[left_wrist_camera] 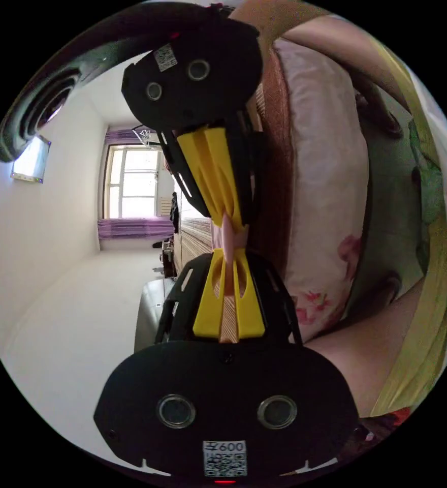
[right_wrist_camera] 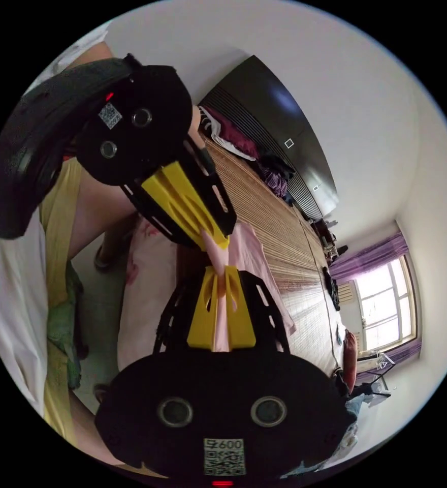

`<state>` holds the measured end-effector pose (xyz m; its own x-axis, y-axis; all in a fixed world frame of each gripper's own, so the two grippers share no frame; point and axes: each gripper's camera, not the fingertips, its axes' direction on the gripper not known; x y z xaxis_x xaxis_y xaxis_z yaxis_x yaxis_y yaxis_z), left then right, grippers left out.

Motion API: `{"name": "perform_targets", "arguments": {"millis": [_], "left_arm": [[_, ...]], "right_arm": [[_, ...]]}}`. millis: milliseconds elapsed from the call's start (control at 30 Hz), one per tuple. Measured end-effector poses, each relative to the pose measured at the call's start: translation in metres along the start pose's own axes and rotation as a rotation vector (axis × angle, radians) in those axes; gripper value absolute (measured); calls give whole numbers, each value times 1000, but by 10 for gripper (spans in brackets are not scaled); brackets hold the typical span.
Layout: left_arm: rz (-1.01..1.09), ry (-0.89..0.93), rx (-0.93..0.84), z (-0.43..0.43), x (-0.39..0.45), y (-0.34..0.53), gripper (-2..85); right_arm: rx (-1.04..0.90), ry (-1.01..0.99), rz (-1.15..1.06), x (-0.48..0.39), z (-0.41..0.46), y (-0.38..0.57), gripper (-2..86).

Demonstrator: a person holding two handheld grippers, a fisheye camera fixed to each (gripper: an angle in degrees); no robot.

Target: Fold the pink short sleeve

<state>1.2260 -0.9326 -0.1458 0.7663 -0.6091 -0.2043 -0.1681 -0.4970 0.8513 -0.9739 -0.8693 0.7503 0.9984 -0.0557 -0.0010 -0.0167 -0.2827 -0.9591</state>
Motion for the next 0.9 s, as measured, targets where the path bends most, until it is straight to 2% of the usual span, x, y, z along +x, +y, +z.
{"name": "perform_targets", "arguments": {"millis": [67,133,233,333,400,600,700,900], "left_arm": [[-34,11,16,-4,-10,12,34],[-89,28,24,-6,-24,24,31],[-173,79,31,-9,-47,40,27],[-225,81,29,-14,-64,54,25],[-253,104,47,-18,-74,63,24],[-314,152,73,-28,-103,86,24],[-330,200,88,-44,-127,100,23],[-317,347,210,-123,-194,131,23]], "right_arm": [[-156,60,-54,-9,28,11,-8],[-234,118,-72,-13,45,24,-8],[-216,110,-6,-7,45,37,-7],[-310,92,11,0,54,37,-8],[-275,72,20,0,54,33,-8],[-309,58,-46,-6,64,-4,-8],[-311,11,-92,-6,50,-35,-8],[-314,-228,-171,19,-40,-112,-8]]}}
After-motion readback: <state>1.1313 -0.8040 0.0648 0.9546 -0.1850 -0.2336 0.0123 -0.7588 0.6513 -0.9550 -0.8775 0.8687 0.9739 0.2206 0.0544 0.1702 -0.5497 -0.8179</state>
